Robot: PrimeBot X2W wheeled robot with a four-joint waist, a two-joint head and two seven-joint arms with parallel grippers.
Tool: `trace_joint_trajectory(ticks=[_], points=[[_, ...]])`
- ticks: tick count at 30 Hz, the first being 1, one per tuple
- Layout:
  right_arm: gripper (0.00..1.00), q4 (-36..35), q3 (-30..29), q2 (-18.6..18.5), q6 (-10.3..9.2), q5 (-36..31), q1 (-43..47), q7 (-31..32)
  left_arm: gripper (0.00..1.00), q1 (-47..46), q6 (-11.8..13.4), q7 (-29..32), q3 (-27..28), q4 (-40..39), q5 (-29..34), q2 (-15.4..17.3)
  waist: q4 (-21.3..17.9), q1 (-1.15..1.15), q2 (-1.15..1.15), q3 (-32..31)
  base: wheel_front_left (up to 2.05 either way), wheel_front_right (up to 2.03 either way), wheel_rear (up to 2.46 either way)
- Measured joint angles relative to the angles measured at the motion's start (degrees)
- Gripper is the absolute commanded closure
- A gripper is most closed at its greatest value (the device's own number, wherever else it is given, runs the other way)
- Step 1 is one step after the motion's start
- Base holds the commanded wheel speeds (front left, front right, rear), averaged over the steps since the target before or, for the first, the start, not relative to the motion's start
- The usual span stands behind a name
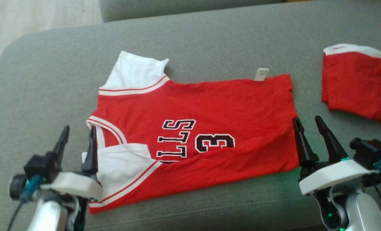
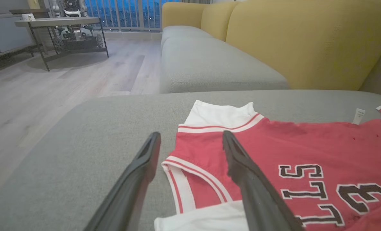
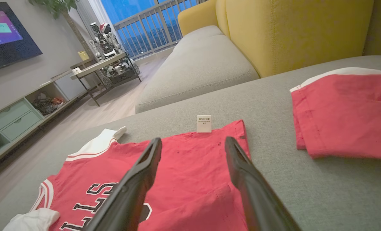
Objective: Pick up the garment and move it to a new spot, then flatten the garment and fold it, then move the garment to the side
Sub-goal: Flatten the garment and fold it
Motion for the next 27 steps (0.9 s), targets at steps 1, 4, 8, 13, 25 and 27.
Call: trace_joint_trajectory(ticks=[1,4,8,13,25,27], points=[[0.0,-0.2,0.2,0.0,0.0,-0.4,-0.1,-0.1,0.0,-1.0,-0.1,0.0,0.3,0.6,-0.1,0.2,-0.3,0.0,0.0,0.5,0.0,0.0,0.0],[0.0,-0.7,1.2,0.0,0.0,-1.2,-0.9,-0.5,0.0,-5.1,-1.5,2.5,0.5,2.3,-0.3,1.9,-1.4,0.0,0.0,2.4,0.0,0.0,0.0],[0.0,-2.6,2.2,0.0,0.0,-1.6,-6.4,-1.0,0.0,-16.1,-4.8,8.2,0.4,4.0,-0.4,6.3,-3.3,0.01,0.0,6.6,0.0,0.0,0.0],[0.0,-3.4,2.3,0.0,0.0,-0.5,-8.9,-2.2,0.0,-28.3,-7.6,15.6,-2.1,9.3,-1.9,9.7,-5.0,0.01,0.0,11.0,0.0,0.0,0.0],[0.0,-4.6,4.8,0.0,0.0,1.0,-14.1,-5.1,0.0,-45.4,-8.4,31.9,-13.8,18.2,-13.7,21.0,-10.4,0.01,0.0,18.6,0.0,0.0,0.0],[0.0,-5.0,5.5,0.0,0.0,1.5,-14.2,-5.8,0.0,-46.8,-8.5,33.3,-16.0,19.4,-14.9,23.0,-11.5,0.01,0.0,19.6,0.0,0.0,0.0]])
